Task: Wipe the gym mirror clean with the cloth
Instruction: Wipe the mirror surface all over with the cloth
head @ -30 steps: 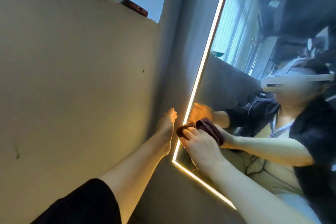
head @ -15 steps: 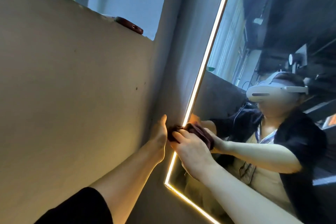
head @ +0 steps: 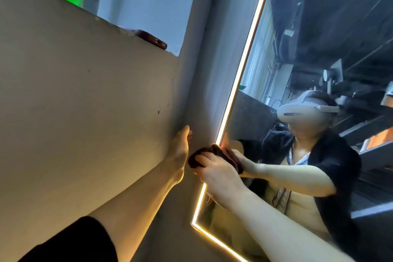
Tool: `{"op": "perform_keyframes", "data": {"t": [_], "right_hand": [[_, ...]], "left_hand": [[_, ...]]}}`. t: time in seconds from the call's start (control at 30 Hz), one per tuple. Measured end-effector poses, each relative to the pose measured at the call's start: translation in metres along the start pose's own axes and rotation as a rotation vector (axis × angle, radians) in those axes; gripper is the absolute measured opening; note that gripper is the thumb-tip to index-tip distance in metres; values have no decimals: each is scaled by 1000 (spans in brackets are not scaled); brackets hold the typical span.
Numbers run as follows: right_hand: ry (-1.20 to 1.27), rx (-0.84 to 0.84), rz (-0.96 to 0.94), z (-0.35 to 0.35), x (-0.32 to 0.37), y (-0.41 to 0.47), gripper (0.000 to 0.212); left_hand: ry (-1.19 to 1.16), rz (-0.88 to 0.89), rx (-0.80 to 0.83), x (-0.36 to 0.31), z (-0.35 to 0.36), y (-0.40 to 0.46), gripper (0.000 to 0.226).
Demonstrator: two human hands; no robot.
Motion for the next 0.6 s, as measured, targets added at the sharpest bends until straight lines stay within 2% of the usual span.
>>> {"op": "perform_keyframes", "data": {"t": [0.07, 0.13, 0.23, 0.37, 0.43, 0.53, 0.6], "right_hand": [[-39, -194, 104, -47, -21, 10, 29], [-110, -386, 251, -94, -54, 17, 35], [-139, -366, 342, -98, -82, 15, 45], [6, -307, 201, -55, -58, -17, 44], [41, -404, 179, -61, -55, -19, 40], [-22, -611, 245, -105, -80, 1, 42], [-80, -634, 274, -121, -94, 15, 45]], "left_hand": [[14, 41, 53, -17, 9, -4, 47], [31, 84, 90, -36, 19, -8, 50], [36, 140, 85, -59, 27, -7, 51], [51, 178, 83, -74, 38, 0, 51], [47, 188, 97, -76, 46, 1, 49], [72, 240, 103, -82, 57, 6, 40], [61, 254, 65, -84, 59, 9, 36]]}}
Point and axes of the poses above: each hand's wrist, its own y-axis towards the middle knuckle, its own z-axis out of the palm, x = y × z, the point moved 10 cm from there along y, towards the middle knuckle, and after that the axes turned 2 degrees about z, right-handed, at the moved point
